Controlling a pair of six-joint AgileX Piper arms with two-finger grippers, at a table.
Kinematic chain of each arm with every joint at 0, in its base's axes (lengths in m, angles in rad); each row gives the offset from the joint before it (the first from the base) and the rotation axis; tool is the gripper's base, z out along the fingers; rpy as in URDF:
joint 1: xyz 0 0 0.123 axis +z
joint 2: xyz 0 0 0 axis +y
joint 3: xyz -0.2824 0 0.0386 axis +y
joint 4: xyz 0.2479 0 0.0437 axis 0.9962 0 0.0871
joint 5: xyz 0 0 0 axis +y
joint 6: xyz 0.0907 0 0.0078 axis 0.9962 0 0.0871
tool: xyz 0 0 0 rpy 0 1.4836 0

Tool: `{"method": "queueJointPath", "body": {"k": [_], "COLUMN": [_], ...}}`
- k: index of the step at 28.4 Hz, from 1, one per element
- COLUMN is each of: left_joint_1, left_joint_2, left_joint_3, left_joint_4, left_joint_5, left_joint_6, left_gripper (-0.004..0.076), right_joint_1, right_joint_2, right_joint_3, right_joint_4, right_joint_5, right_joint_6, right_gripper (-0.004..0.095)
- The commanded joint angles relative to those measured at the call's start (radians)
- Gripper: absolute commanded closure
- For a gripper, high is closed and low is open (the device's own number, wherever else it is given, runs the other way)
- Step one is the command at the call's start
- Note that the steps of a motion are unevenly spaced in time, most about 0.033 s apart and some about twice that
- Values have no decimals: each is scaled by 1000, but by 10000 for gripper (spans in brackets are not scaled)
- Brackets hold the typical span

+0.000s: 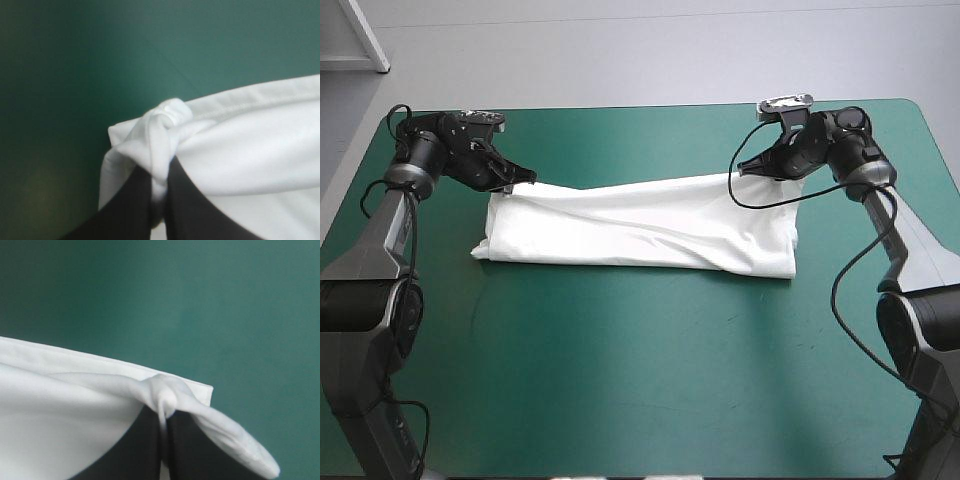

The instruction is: Fold the cloth

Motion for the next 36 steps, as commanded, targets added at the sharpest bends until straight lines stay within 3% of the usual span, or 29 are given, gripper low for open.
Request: {"method": "queueJointPath", "body": {"k": [1,3,5,8,9,12,15,23,28,35,36], "left_joint_1": [-4,-4,-4,-4,-4,-4,-4,-23,-88,-246,-269], "left_joint_2": [-16,10,20,23,23,23,23,16,12,14,19], "left_joint_3": [-40,-40,-40,-40,-40,-56,-99,-344,-467,-496,-494], "left_joint_4": [-11,-11,-11,-11,-11,-11,-14,-114,-118,-62,-41], "left_joint_5": [-73,-120,-160,-198,-206,-201,-157,119,217,236,231], "left_joint_6": [0,2,5,5,5,5,5,-7,-10,-7,-5], "left_gripper": [705,703,650,516,442,270,190,250,410,706,703], "right_joint_1": [-2,-2,-2,-2,-2,-2,-2,-2,-4,-40,-58], "right_joint_2": [-7,33,63,77,77,65,41,-90,-138,-215,-225], "right_joint_3": [-55,-55,-55,-55,-55,-66,-92,-113,-107,-23,-4], "right_joint_4": [-13,0,19,49,57,59,59,40,23,32,38], "right_joint_5": [-64,-110,-152,-190,-210,-218,-183,40,211,230,230], "right_joint_6": [2,2,2,-6,-6,11,33,36,-3,-35,-44], "right_gripper": [925,918,837,620,481,211,169,253,260,260,260]}}
